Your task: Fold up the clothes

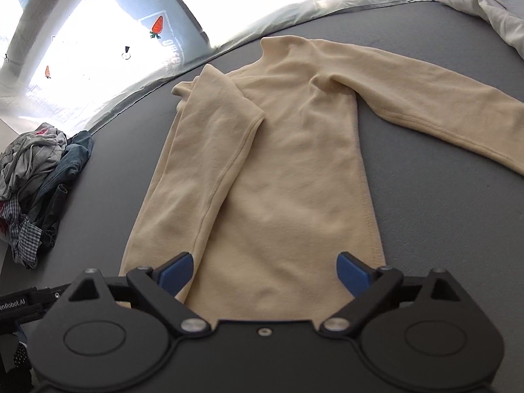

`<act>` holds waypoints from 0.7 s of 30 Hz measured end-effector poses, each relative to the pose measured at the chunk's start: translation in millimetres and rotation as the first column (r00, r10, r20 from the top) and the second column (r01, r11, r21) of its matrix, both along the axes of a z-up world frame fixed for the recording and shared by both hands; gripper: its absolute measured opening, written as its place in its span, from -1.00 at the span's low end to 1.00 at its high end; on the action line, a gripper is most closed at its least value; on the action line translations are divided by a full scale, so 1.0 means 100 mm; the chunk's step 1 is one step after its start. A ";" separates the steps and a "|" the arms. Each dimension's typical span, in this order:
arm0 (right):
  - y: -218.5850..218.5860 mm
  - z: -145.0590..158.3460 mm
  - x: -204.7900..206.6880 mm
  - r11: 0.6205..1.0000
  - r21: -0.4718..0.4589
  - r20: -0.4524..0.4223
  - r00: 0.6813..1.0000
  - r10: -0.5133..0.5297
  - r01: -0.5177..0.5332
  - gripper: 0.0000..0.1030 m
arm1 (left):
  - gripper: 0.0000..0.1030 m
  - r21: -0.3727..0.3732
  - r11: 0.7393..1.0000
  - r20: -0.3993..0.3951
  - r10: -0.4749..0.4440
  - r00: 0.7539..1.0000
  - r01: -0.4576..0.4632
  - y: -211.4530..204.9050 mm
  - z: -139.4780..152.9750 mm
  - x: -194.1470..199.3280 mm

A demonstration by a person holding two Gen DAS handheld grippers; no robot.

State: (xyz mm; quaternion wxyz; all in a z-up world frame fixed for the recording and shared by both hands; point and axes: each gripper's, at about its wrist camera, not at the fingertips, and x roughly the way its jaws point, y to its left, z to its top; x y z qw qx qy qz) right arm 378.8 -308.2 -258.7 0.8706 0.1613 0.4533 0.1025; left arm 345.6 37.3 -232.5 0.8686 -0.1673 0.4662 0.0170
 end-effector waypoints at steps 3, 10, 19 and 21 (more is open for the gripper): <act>-0.04 0.04 0.14 0.990 -0.125 0.075 0.996 -0.052 0.061 0.99 | 0.15 -0.012 1.000 -0.007 0.002 1.000 -0.002 0.01 -0.04 0.24; -0.38 -0.02 0.63 0.928 -0.242 0.151 0.956 -0.253 0.284 1.00 | 0.20 -0.076 0.997 0.008 -0.005 1.000 0.005 0.01 -0.15 1.07; -0.81 -0.28 1.27 0.765 -0.339 0.204 0.837 -0.508 0.547 1.00 | 0.34 -0.186 0.982 0.075 -0.025 0.997 0.038 0.12 -0.38 2.25; -0.83 -0.35 1.32 0.741 -0.354 0.251 0.821 -0.513 0.571 1.00 | 0.48 -0.227 0.973 0.098 -0.020 0.995 0.042 0.13 -0.45 2.46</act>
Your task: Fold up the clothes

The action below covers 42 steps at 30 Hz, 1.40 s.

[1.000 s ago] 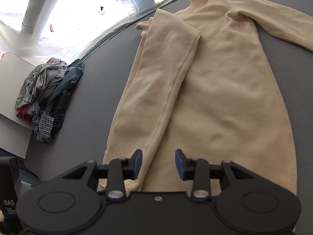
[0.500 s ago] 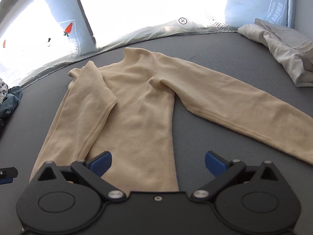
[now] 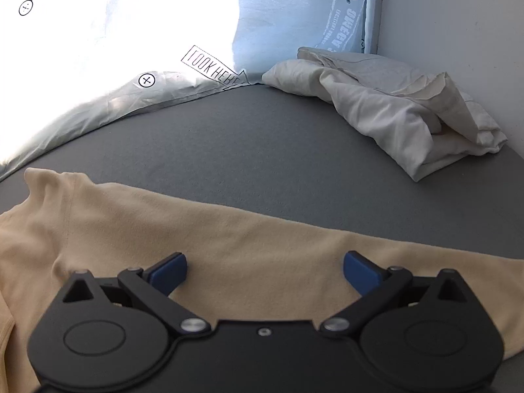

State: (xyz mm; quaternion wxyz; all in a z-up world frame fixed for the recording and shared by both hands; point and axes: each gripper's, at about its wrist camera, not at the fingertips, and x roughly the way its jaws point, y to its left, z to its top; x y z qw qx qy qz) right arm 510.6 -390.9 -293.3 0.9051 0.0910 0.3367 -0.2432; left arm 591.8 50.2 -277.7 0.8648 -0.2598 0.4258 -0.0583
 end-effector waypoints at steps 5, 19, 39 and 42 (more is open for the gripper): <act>0.02 -0.04 0.04 0.999 -0.035 0.029 1.000 -0.003 0.004 1.00 | 0.46 -0.012 1.000 0.064 -0.025 0.998 0.026 -0.11 -0.07 0.43; 0.03 -0.04 0.04 1.000 -0.031 0.031 1.000 -0.003 0.004 1.00 | -0.78 0.236 0.965 0.150 -0.149 0.977 0.111 -0.44 -0.13 1.00; -0.14 0.07 -0.20 0.979 0.027 -0.036 0.979 0.202 -0.201 1.00 | 0.44 0.327 0.936 -0.008 -0.135 0.991 0.130 -0.96 0.40 -1.66; -0.30 0.09 -0.57 0.982 0.001 -0.047 0.981 0.186 -0.186 1.00 | 0.45 0.344 0.930 -0.040 -0.121 0.992 0.128 -0.97 0.30 -2.02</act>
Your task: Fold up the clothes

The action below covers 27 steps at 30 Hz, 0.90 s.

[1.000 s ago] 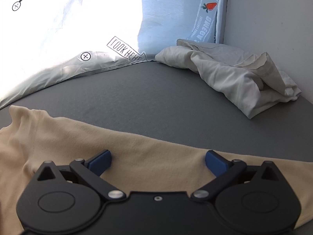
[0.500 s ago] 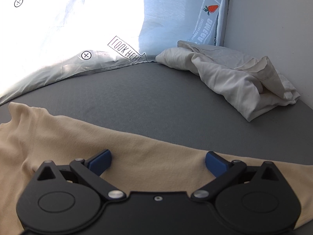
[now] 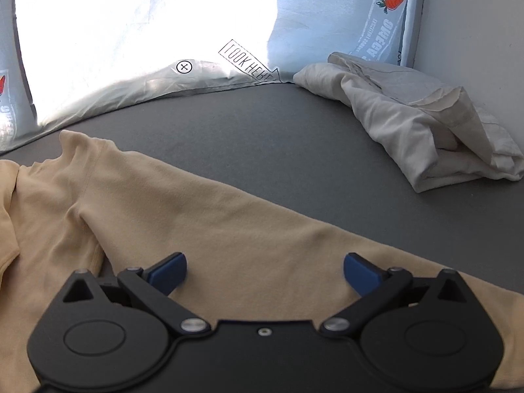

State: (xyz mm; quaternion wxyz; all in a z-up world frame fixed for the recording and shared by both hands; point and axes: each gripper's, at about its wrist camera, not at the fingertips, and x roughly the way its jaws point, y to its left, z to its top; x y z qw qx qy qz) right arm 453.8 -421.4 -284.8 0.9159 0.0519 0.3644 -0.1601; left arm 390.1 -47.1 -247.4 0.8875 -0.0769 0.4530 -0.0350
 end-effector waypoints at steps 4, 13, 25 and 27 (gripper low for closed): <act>-0.32 0.02 -0.48 0.998 0.010 0.013 0.998 -0.057 0.057 1.00 | 0.45 0.016 0.999 -0.056 0.047 0.997 -0.046 0.01 -0.12 -0.33; -1.04 0.09 -1.10 0.979 0.001 -0.014 0.978 -0.206 0.206 1.00 | 0.72 0.090 0.994 -0.042 0.069 0.997 -0.065 -0.19 -0.27 -0.70; -1.32 0.17 -1.25 0.960 0.146 0.001 0.970 -0.242 0.240 0.59 | 1.00 0.139 0.989 -0.045 0.063 0.997 -0.057 -0.32 -0.33 -0.72; -1.41 0.21 -1.28 0.945 0.186 0.009 0.961 -0.276 0.270 -0.06 | 1.00 0.141 0.988 -0.048 0.071 0.996 -0.064 -0.33 -0.32 -0.72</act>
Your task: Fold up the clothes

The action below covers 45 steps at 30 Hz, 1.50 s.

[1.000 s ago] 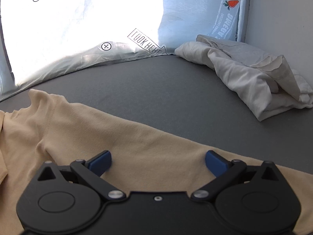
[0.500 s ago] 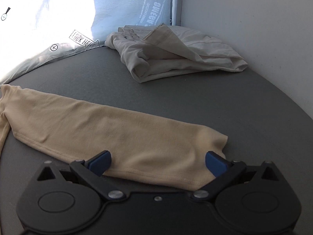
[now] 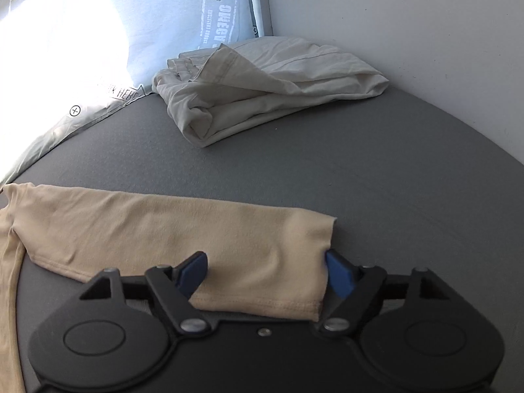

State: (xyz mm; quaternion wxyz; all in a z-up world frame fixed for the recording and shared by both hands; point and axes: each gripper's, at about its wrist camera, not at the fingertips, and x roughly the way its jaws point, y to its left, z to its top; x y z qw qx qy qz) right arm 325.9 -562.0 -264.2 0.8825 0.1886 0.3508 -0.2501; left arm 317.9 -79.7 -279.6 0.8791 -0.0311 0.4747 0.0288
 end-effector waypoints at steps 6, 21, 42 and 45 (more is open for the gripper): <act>-0.41 -0.08 -0.17 0.919 0.381 0.117 0.981 -0.157 0.102 -0.88 | 1.00 0.001 1.000 0.001 0.018 1.000 -0.018 -0.01 0.00 0.00; 0.64 -0.46 0.27 0.325 0.927 0.232 0.966 -0.110 -0.186 -0.90 | 1.00 0.001 1.000 -0.027 0.020 0.999 -0.020 0.01 0.03 0.02; 1.69 0.14 0.49 0.833 -0.116 -0.016 0.839 0.543 -0.541 0.91 | 1.00 -0.002 1.000 -0.059 0.003 0.998 -0.003 0.03 0.07 0.07; 1.55 -0.01 0.43 0.846 -0.192 -0.077 0.867 0.493 -0.498 0.97 | 1.00 -0.004 1.000 -0.092 0.010 0.996 -0.011 0.03 0.08 0.11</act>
